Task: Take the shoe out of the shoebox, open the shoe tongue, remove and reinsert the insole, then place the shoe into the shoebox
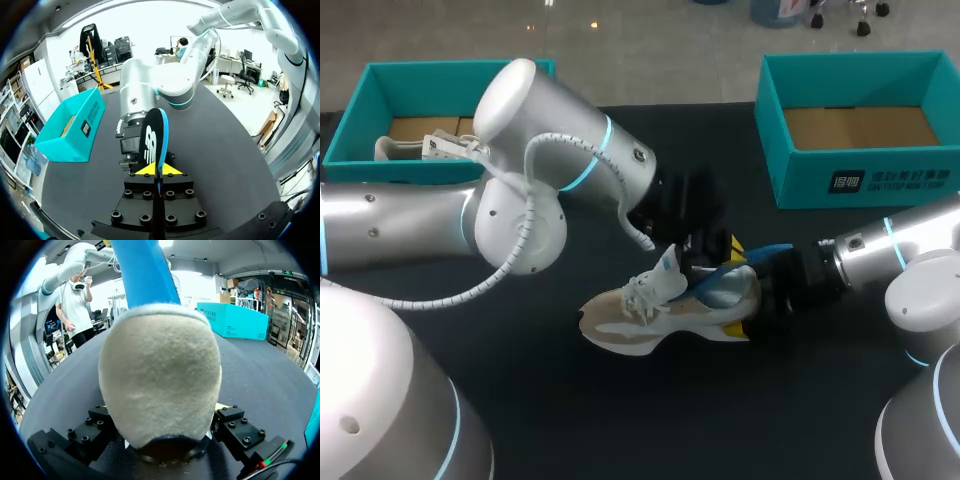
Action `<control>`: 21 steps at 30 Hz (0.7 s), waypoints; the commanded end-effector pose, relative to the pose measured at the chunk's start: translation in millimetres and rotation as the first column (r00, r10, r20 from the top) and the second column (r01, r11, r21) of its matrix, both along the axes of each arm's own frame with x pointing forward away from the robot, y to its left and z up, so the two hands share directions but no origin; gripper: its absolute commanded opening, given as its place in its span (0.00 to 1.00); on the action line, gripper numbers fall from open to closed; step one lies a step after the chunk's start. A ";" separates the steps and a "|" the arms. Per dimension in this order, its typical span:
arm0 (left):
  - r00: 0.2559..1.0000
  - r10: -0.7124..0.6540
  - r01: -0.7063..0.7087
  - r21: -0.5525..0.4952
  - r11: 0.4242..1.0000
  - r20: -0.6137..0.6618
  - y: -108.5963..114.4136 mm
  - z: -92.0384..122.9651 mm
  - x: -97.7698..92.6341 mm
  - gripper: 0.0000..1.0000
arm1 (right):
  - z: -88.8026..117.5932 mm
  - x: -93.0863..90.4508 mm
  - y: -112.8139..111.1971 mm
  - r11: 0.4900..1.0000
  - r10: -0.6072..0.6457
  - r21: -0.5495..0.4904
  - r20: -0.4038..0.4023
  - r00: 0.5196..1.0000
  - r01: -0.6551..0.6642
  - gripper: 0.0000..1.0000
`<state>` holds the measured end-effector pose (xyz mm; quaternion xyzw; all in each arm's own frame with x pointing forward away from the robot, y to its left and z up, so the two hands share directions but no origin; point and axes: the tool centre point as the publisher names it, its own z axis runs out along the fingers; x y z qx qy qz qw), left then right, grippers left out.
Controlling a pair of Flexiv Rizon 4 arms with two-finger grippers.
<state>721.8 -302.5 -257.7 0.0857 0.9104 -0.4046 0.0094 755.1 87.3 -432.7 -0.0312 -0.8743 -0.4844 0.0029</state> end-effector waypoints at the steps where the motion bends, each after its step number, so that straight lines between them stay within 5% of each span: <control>1: 0.999 -0.032 0.031 -0.027 0.999 -0.014 3.1 12.7 -1.3 0.00 | -4.4 -1.9 0.9 1.000 -0.001 -0.003 0.000 1.000 0.001 0.20; 21: 0.986 -0.162 0.165 -0.189 0.968 0.030 -20.1 96.1 -2.6 0.00 | -4.4 -1.9 0.9 1.000 -0.001 -0.003 0.000 1.000 0.001 0.19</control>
